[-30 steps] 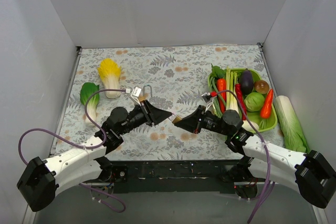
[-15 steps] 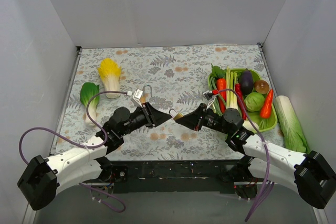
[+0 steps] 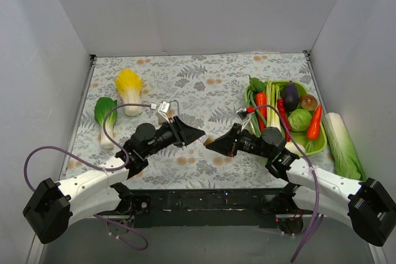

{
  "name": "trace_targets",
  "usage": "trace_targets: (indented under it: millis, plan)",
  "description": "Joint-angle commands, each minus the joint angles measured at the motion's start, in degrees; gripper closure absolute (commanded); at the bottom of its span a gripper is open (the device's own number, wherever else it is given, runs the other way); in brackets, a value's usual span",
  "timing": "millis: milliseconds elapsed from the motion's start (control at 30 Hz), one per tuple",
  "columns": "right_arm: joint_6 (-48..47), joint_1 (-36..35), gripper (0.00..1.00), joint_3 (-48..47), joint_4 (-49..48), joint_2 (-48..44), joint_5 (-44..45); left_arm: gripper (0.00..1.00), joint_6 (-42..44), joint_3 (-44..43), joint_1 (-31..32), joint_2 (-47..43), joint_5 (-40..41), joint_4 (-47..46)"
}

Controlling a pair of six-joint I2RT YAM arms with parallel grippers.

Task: Unlock with the key
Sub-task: Unlock the lock.

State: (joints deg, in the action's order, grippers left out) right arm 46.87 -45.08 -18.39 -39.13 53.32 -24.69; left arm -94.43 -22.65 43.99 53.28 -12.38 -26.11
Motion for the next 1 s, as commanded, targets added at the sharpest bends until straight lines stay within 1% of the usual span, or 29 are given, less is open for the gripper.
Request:
trace_targets:
  millis: [0,200,267,367,400,533,700,733,800,833,867,933,967]
  plan:
    - [-1.69,-0.18,0.99,-3.84,-1.56,-1.11,-1.42,0.57,3.37,-6.08,-0.22,3.23,1.84,7.28]
    - [-3.63,-0.18,0.99,-4.54,0.81,-1.2,-1.33,0.56,4.87,-10.65,-0.22,6.66,3.86,16.25]
    - [-4.07,-0.27,0.99,-4.72,1.95,-1.64,-1.07,0.56,5.4,-12.49,-0.22,7.8,3.33,20.11]
    - [-4.77,-0.1,0.99,-4.99,3.1,-2.78,-0.45,0.57,7.15,-13.38,-0.22,8.51,0.53,22.94]
    - [-4.86,-0.18,0.99,-5.07,3.45,-3.04,-0.28,0.57,7.68,-12.68,-0.22,8.34,-2.35,22.68]
    - [-4.16,-0.1,0.99,-5.86,4.15,-3.84,-0.8,0.57,9.62,-8.29,-0.22,5.62,-6.68,20.05]
    - [-3.19,-0.01,0.99,-5.6,3.89,-4.8,-1.33,0.53,9.45,-3.28,-0.31,-0.09,-8.54,14.43]
    - [-3.19,0.08,0.99,-5.51,3.98,-5.07,-1.42,0.52,9.27,-2.23,-0.31,-1.67,-7.58,13.98]
    - [-3.1,0.25,0.99,-4.9,3.98,-5.16,-1.24,0.48,8.39,-1.87,-0.31,-3.08,-3.81,15.99]
    - [-3.02,0.34,0.99,-4.55,3.98,-5.16,-0.89,0.43,7.78,-2.48,-0.48,-4.13,-1.09,18.0]
    - [-2.67,0.43,0.99,-4.11,3.89,-4.98,-0.45,0.33,6.99,-3.09,-0.48,-4.67,7.11,23.76]
    - [-2.31,0.43,0.99,-2.09,2.05,-3.85,1.38,0.27,5.84,-4.23,-1.01,-5.63,13.58,28.54]
    - [-1.7,0.52,0.99,-1.3,1.26,-3.32,2.18,0.19,5.84,-5.28,-1.18,-6.86,15.61,31.35]
